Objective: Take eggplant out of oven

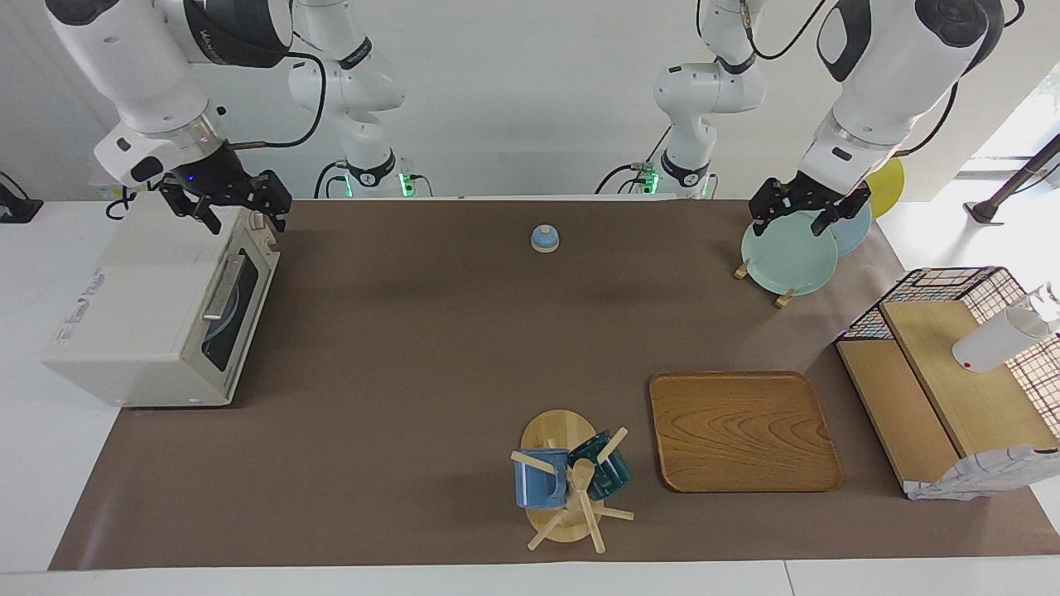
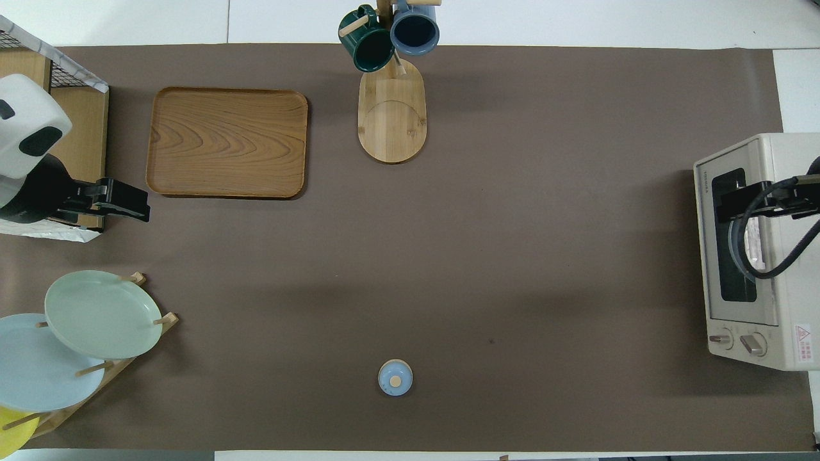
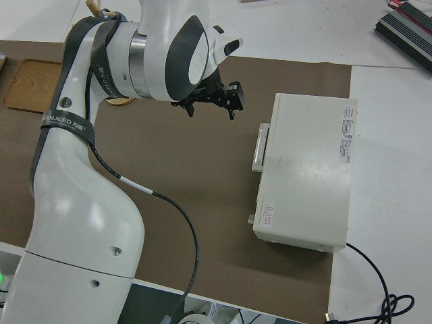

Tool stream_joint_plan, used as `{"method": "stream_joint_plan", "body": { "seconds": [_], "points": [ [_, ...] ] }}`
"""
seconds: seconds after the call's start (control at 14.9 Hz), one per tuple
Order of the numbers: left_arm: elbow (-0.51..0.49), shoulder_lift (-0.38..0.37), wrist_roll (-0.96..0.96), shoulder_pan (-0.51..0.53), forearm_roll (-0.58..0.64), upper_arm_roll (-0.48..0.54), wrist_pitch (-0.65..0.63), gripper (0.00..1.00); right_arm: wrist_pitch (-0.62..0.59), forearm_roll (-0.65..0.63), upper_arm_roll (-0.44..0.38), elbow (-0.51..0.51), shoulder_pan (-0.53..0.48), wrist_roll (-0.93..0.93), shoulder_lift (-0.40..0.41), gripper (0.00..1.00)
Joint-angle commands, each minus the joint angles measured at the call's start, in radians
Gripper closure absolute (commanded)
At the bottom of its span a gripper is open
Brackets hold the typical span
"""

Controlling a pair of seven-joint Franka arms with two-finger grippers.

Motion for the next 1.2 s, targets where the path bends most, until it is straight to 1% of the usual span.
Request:
{"method": "stream_joint_plan", "body": {
  "seconds": [0.0,0.74,0.8,0.87,0.94,1.0,1.14],
  "points": [
    [-0.001,-0.003,0.014,0.008,0.009,-0.004,0.012,0.00,-0.008,-0.014,0.001,-0.009,0.002,-0.020,-0.007,0.00],
    [-0.001,-0.003,0.014,0.008,0.009,-0.004,0.012,0.00,0.005,0.002,-0.002,-0.015,-0.012,-0.019,-0.018,0.00],
    [-0.001,-0.003,0.014,0.008,0.009,-0.004,0.012,0.00,0.008,0.005,-0.002,-0.015,-0.010,-0.027,-0.018,0.08],
    [-0.001,-0.003,0.014,0.010,0.009,-0.004,0.012,0.00,0.008,0.002,-0.002,-0.015,-0.006,-0.044,-0.018,0.65],
    [-0.001,-0.003,0.014,0.010,0.009,-0.004,0.012,0.00,0.018,-0.003,-0.002,-0.029,-0.006,-0.056,-0.021,0.84],
    [-0.001,-0.003,0.014,0.008,0.009,-0.004,0.013,0.00,0.043,-0.003,-0.002,-0.049,-0.010,-0.073,-0.027,1.00],
    [-0.001,-0.003,0.014,0.008,0.009,-0.004,0.010,0.00,0.125,-0.014,-0.005,-0.122,-0.019,-0.101,-0.056,1.00]
  ]
}}
